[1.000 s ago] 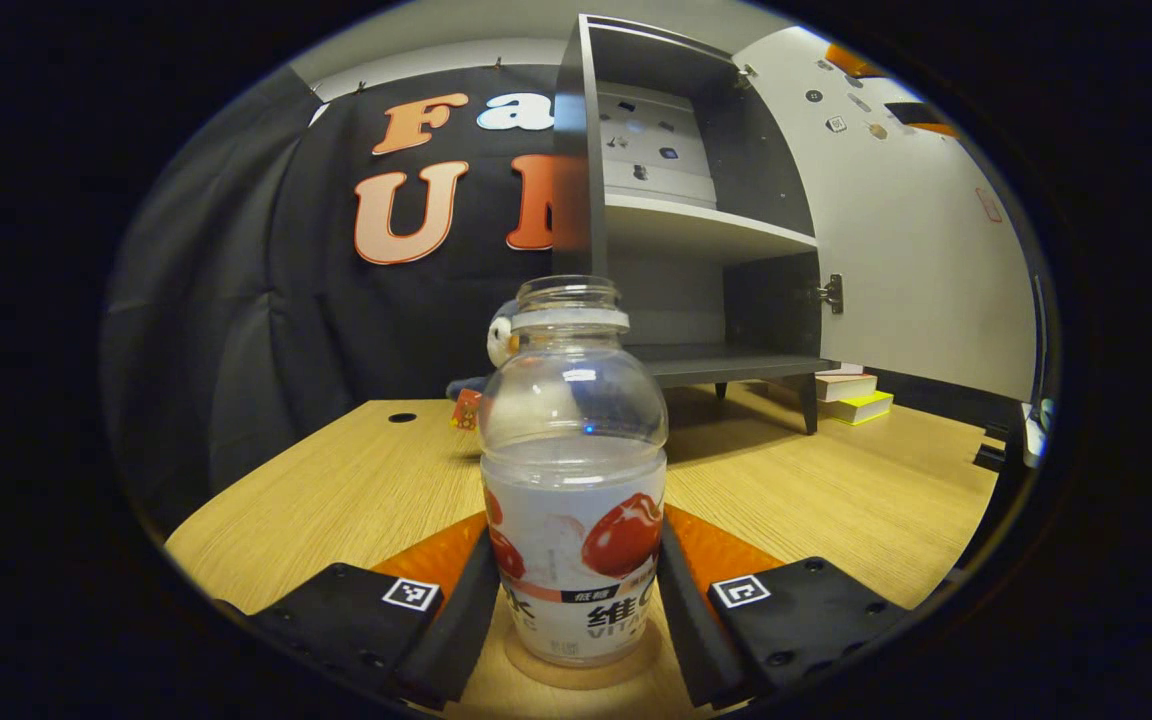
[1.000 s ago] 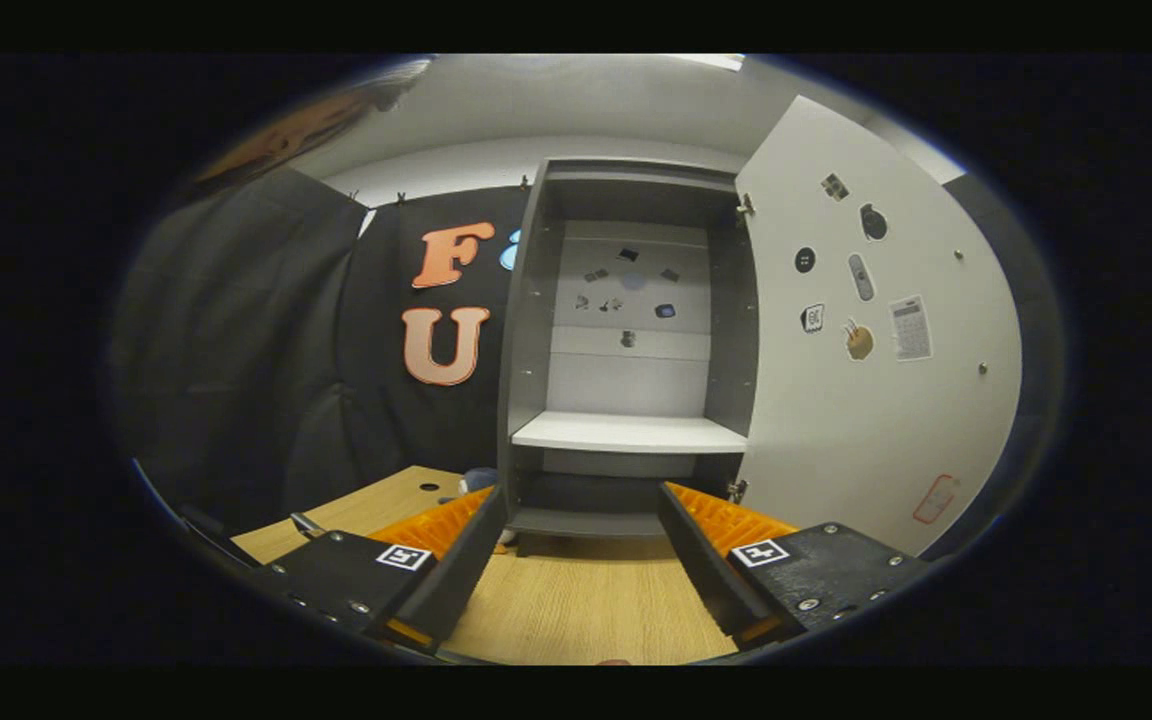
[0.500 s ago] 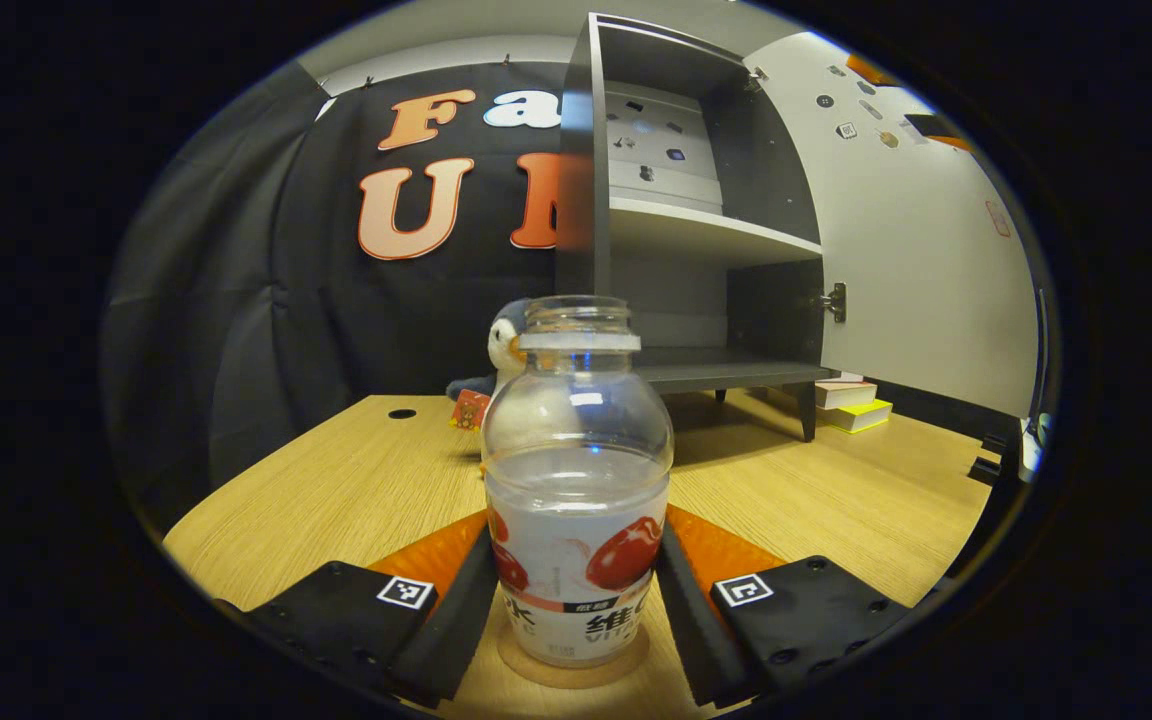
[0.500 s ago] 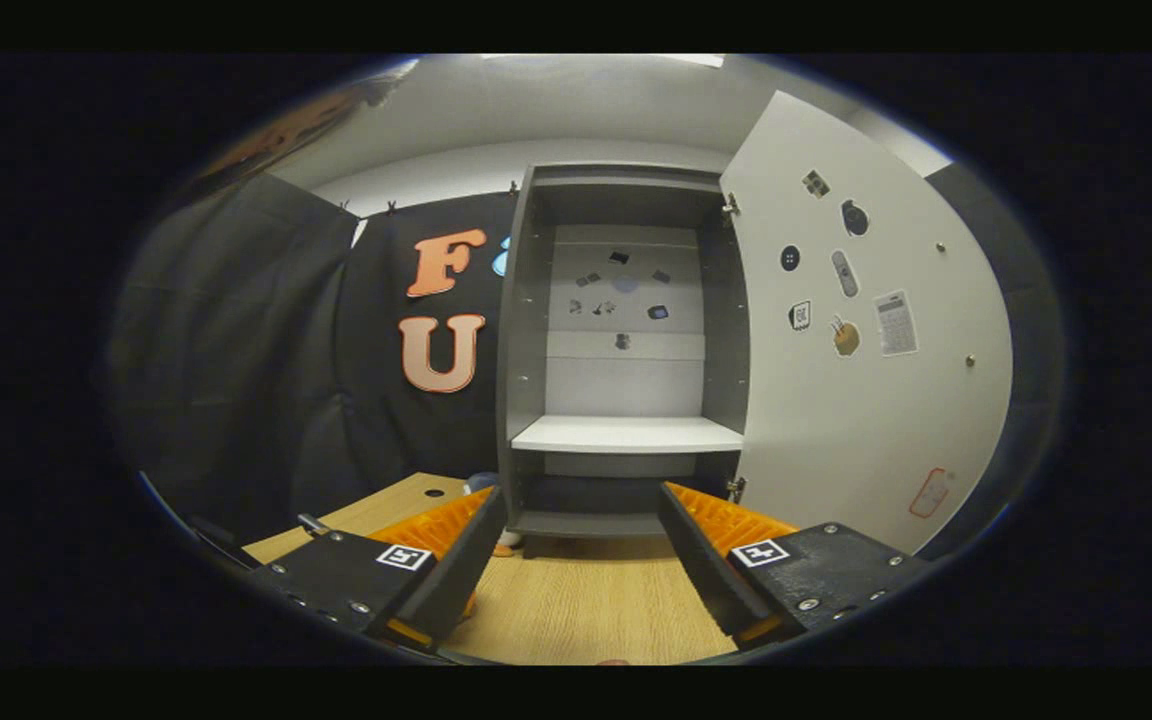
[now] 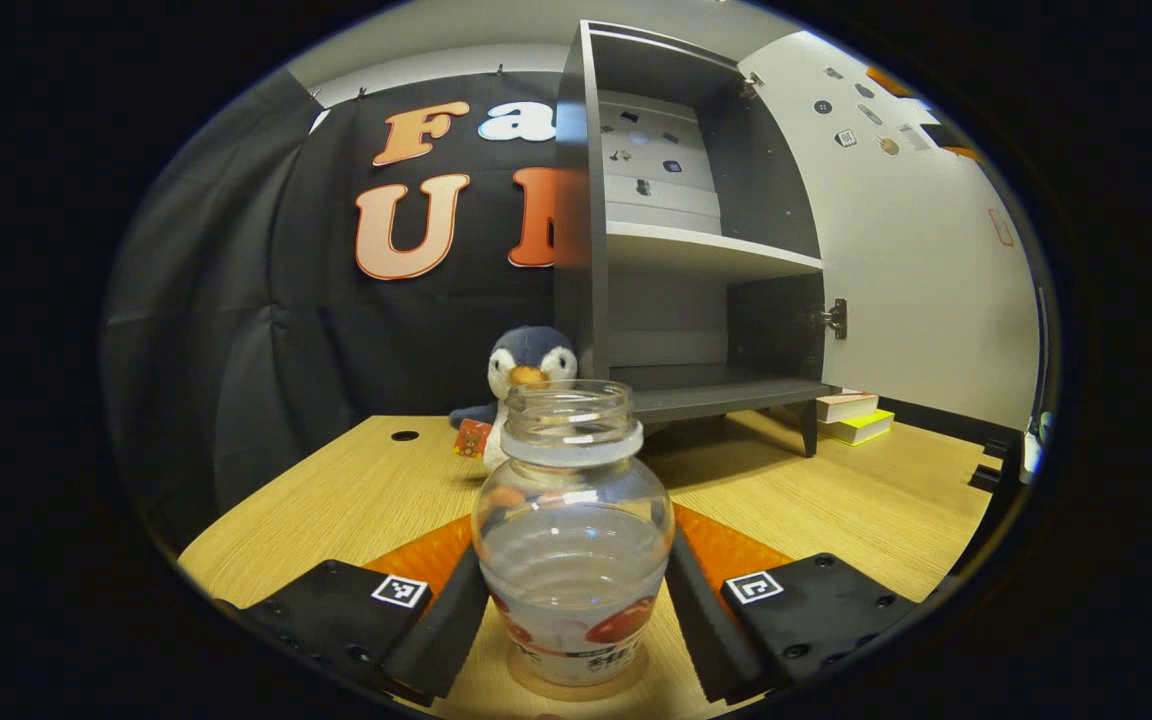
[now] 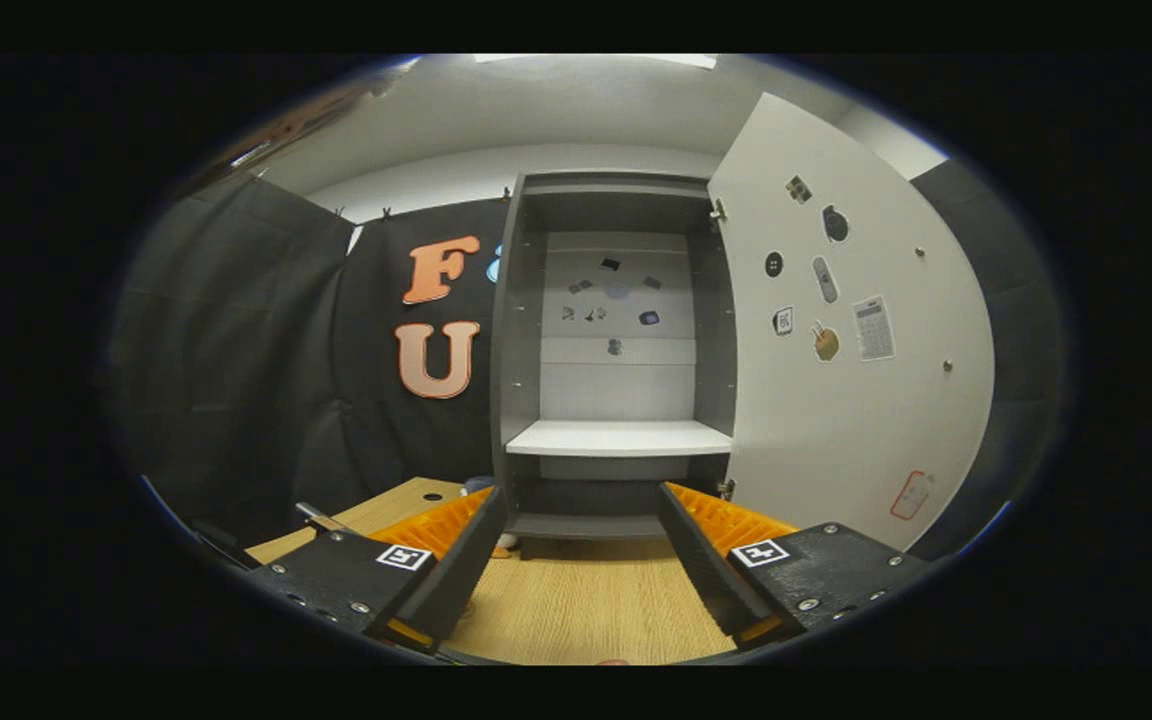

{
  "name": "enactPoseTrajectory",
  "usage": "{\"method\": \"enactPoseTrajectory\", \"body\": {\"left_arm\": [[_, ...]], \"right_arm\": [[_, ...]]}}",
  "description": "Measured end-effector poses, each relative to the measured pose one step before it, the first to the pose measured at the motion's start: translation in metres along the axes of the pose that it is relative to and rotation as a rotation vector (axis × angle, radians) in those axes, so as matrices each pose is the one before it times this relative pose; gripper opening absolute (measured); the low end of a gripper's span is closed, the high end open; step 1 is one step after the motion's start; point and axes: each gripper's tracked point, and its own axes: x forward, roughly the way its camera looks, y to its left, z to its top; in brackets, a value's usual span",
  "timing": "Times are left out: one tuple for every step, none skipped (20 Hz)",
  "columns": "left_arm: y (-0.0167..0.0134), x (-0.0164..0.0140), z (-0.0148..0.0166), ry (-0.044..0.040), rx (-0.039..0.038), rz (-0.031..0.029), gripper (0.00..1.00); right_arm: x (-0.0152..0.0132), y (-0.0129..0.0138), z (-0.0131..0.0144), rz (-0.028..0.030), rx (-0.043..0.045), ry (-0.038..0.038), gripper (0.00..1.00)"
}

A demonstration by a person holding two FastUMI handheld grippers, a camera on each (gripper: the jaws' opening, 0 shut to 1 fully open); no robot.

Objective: Open the cabinet door with the right hand, grasp the bottle in the cabinet with the left hand and place it on the coaster, then close the cabinet door with the right hand.

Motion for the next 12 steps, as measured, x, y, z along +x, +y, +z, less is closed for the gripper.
{"method": "enactPoseTrajectory", "body": {"left_arm": [[0.00010,0.00014,0.00154,-0.00040,0.00151,0.00229,0.93],[0.00063,0.00088,0.00252,0.00062,0.00216,0.00281,0.93],[0.00154,0.00079,0.00194,-0.00065,0.00362,0.00422,0.93],[0.00056,0.00007,0.00444,-0.00667,0.00158,0.00435,0.93],[0.00164,0.00036,0.00508,-0.00500,0.00289,0.00581,0.93],[0.00165,-0.00075,0.00554,-0.00956,0.00259,0.00582,0.93],[0.00134,0.00181,0.00786,-0.00976,0.00177,0.00359,0.93],[0.00064,0.00198,0.00740,-0.01081,0.00032,0.00201,0.93],[0.00152,0.00178,0.00915,-0.00783,0.00117,0.00604,0.93],[0.00040,0.00002,0.01004,-0.00945,0.00000,0.00394,0.93],[0.00097,0.00080,0.01220,-0.01493,-0.00285,0.00447,0.93],[-0.00078,-0.00026,0.01207,-0.01393,-0.00679,0.00194,0.93]], "right_arm": [[-0.00037,-0.00108,0.00082,-0.00173,0.00465,-0.00241,0.93],[-0.00220,-0.00139,0.00082,-0.00173,0.00577,-0.00183,0.93],[-0.00132,-0.00153,0.00055,-0.00082,0.00487,-0.00270,0.93],[-0.00214,-0.00205,0.00160,-0.00230,0.00206,-0.00475,0.93],[0.00012,-0.00116,0.00223,-0.00239,-0.00178,-0.00521,0.93],[-0.00145,-0.00257,0.00204,-0.00363,-0.00420,-0.00553,0.93],[-0.00081,-0.00217,0.00293,-0.00299,-0.00397,-0.00762,0.93],[-0.00180,-0.00256,0.00323,-0.00261,-0.00092,-0.00821,0.93],[-0.00131,-0.00231,0.00292,-0.00119,0.00046,-0.00750,0.93],[-0.00262,-0.00372,0.00310,-0.00492,0.00119,-0.00689,0.93],[-0.00172,-0.00401,0.00386,-0.00567,0.00159,-0.01059,0.93],[-0.00144,-0.00500,0.00361,-0.00712,0.00067,-0.00939,0.93]]}}
